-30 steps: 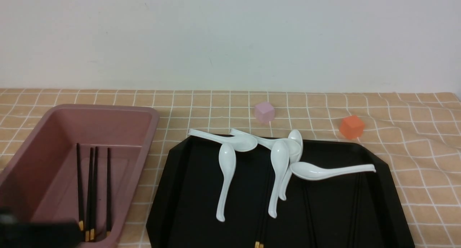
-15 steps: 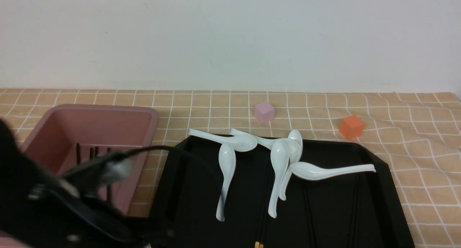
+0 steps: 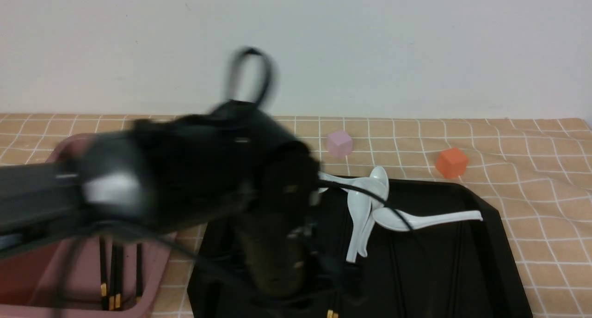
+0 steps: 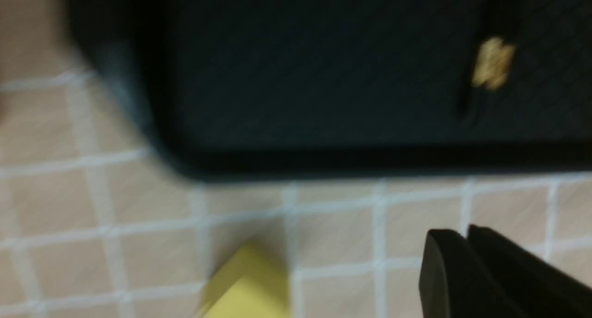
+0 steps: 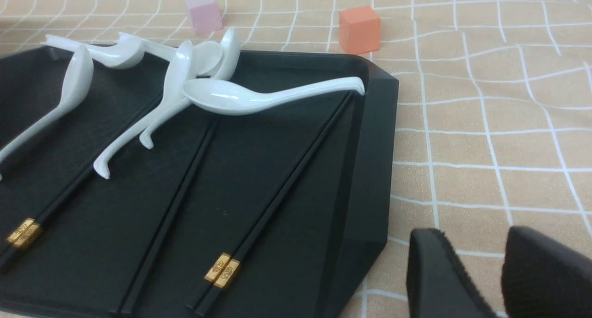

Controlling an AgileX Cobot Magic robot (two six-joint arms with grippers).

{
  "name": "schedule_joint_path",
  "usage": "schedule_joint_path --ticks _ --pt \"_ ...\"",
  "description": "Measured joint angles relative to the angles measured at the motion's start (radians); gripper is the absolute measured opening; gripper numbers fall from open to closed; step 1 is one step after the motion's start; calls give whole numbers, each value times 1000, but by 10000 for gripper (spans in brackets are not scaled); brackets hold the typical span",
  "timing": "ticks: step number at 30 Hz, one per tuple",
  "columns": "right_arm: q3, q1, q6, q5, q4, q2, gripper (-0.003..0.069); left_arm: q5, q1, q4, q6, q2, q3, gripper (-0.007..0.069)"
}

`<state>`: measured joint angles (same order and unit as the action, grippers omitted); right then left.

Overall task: On brown tablecloth take chopsticks from black tray and put them in box.
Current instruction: 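Reach over to the black tray and grasp a pair of chopsticks with the left gripper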

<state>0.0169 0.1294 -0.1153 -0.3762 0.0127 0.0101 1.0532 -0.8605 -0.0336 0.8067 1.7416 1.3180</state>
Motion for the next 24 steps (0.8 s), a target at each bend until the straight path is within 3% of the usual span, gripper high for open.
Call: schedule_joint_path --ticks 10,24 --pt "0 0 0 0 0 0 240 40 -4 -13 -94 292 261 328" --pt "0 0 0 0 0 0 240 -23 -4 -58 -162 413 285 347"
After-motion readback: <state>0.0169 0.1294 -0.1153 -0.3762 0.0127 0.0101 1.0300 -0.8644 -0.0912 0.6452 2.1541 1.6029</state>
